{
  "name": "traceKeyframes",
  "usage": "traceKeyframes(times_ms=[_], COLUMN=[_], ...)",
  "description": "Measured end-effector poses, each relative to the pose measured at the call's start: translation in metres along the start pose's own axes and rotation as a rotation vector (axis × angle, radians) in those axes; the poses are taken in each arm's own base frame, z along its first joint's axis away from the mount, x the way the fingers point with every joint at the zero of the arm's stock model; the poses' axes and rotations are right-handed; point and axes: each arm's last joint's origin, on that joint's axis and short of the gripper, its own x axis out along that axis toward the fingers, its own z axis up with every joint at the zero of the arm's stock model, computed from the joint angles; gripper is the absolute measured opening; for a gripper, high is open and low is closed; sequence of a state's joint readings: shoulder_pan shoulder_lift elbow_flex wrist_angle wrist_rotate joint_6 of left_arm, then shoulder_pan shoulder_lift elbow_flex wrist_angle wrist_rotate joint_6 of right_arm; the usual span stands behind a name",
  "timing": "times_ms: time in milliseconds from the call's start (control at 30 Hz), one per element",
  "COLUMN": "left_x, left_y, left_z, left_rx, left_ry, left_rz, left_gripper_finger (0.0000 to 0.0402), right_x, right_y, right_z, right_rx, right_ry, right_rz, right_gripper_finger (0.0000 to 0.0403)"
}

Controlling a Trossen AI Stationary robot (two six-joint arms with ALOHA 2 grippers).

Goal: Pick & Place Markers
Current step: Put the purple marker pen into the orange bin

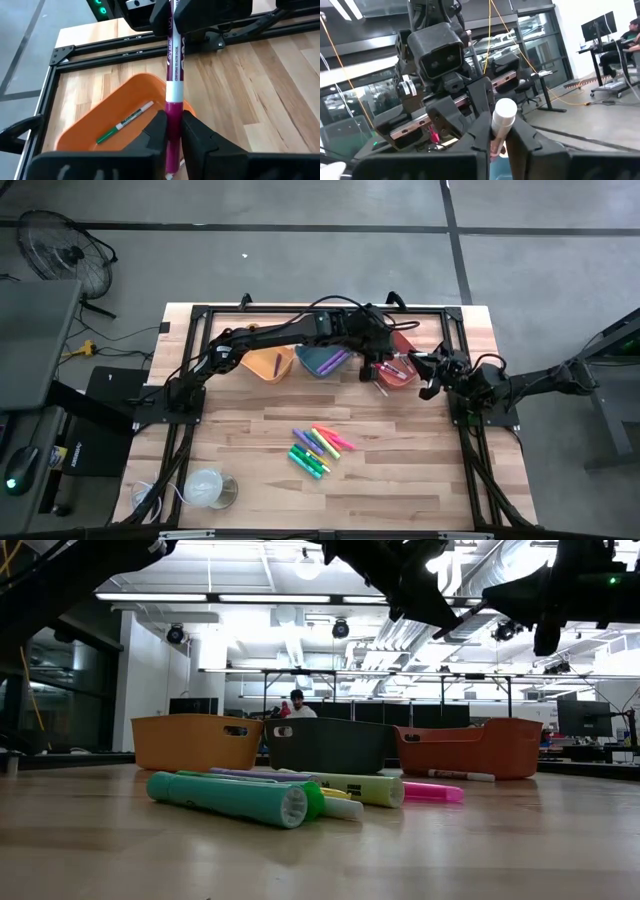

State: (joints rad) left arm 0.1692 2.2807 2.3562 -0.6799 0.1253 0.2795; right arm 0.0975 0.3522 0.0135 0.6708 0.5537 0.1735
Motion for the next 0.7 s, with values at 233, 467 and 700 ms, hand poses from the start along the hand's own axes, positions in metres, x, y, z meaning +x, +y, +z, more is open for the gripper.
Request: traceKeyframes(times_ms=[233, 467, 700], left_x=[0.000, -0.004, -0.047], left_y=[0.000, 0.002, 0.009], left_z=[0.000, -0.009, -0.005], left_rx=[0.003, 0.069, 0.149], left_ry=[0.004, 0.128, 0.282], left_rz=[0.003, 0.093, 0.243], left_gripper_finger=[0.0107, 0.0127, 0.0127], right_x=[0.000, 0.000, -0.003], right_y=[0.000, -0.004, -0.014], right_z=[0.000, 0.000, -0.012], right_rx=[0.017, 0.029, 0.217], right_ry=[0.003, -0.024, -0.023], right_rz=[0.013, -0.141, -0.434], right_gripper_finger=[0.0026, 0.0026, 0.0026])
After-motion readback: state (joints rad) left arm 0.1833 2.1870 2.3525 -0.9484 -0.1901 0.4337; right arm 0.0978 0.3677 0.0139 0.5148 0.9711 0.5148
